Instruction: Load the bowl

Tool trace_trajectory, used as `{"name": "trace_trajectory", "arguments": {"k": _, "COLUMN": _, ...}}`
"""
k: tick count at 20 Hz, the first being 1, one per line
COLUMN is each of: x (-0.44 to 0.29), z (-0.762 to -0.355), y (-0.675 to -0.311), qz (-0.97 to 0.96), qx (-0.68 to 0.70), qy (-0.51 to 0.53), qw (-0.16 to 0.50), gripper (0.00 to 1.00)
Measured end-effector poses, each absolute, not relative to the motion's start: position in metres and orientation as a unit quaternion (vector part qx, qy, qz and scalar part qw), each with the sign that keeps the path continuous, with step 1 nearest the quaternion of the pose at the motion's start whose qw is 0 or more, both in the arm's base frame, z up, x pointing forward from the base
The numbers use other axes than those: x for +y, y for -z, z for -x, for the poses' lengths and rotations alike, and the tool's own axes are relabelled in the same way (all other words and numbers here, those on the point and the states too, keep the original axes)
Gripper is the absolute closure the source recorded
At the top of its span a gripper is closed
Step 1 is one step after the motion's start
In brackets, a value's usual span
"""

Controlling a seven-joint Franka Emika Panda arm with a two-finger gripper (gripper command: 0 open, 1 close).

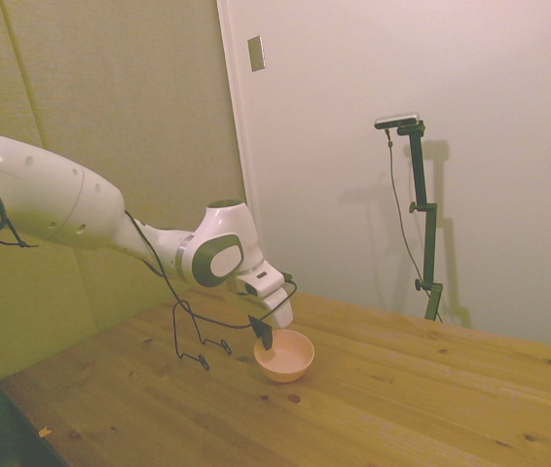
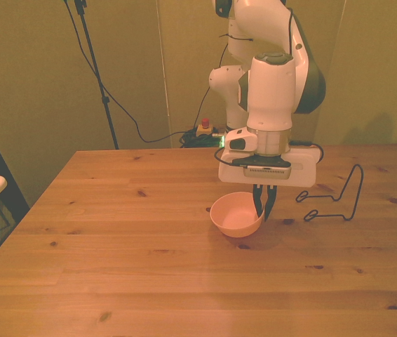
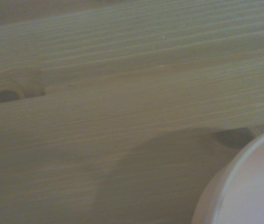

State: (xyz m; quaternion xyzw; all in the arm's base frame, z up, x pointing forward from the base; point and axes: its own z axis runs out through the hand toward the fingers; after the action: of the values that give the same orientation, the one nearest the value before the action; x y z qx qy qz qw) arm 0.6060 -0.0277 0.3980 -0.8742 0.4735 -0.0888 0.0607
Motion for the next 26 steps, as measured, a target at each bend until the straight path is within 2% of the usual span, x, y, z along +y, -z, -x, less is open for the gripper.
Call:
{"name": "trace_trajectory", "arguments": {"k": 8, "x": 0.037, "z": -0.529, "y": -0.51, "qz": 0.887, "qx": 0.421, "qy": 0.057, "qw": 0.177, "gripper": 1.0}}
{"name": "trace_trajectory", "arguments": {"k": 10, "x": 0.037, "z": -0.529, "y": -0.51, "qz": 0.886, "qx": 0.421, "qy": 0.054, "qw": 0.188, "gripper": 1.0}}
{"name": "trace_trajectory", "arguments": {"k": 15, "x": 0.036, "z": -0.532, "y": -0.511, "qz": 0.874, "qx": 0.403, "qy": 0.037, "qw": 0.269, "gripper": 1.0}}
{"name": "trace_trajectory", "arguments": {"k": 19, "x": 0.046, "z": -0.539, "y": -0.495, "qz": 0.861, "qx": 0.384, "qy": 0.01, "qw": 0.332, "gripper": 1.0}}
{"name": "trace_trajectory", "arguments": {"k": 26, "x": 0.047, "z": -0.548, "y": -0.469, "qz": 0.856, "qx": 0.359, "qy": -0.015, "qw": 0.372, "gripper": 1.0}}
